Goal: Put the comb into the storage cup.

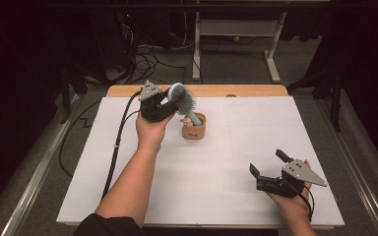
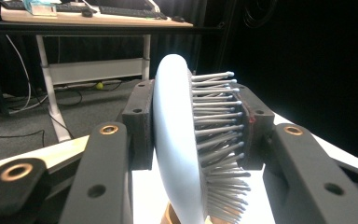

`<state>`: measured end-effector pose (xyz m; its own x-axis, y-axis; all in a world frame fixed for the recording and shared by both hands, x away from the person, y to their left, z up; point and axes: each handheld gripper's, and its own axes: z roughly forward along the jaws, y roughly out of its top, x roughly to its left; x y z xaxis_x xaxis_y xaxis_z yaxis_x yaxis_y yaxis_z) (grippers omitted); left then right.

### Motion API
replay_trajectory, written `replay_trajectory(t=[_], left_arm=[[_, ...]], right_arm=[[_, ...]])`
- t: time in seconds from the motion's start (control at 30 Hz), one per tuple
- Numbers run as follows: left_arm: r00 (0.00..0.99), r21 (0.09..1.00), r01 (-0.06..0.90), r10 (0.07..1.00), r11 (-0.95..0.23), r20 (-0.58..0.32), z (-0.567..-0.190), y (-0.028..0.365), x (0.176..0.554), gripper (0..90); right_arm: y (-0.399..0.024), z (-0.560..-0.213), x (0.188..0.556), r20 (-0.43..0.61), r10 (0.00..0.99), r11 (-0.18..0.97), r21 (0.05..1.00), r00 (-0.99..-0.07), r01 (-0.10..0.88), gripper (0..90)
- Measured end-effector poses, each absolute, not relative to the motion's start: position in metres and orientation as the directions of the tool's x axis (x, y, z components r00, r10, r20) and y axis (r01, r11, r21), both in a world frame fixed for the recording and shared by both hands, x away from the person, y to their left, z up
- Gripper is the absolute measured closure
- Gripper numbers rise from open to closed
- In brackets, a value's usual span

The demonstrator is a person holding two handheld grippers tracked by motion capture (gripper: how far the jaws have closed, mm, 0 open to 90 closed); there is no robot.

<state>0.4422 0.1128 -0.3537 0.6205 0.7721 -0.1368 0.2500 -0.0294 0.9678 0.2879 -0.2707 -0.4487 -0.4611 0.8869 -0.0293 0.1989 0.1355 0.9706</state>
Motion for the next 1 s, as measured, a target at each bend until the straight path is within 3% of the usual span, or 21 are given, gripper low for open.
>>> replay_trajectory(t=[0.57,1.0], left_arm=[[0.618,0.964,0.266,0.77,-0.015,-0.158,-0.3604,0.113,0.4455,56.2],[0.604,0.959,0.282,0.783,-0.032,-0.151,-0.3615,0.1161,0.4486,47.5]], right_arm=[[-0.2715,-0.4486,0.288,-0.027,0.888,0.133,0.971,-0.459,0.2,0.2],[-0.2713,-0.449,0.2883,-0.03,0.888,0.137,0.97,-0.459,0.2,0.2]])
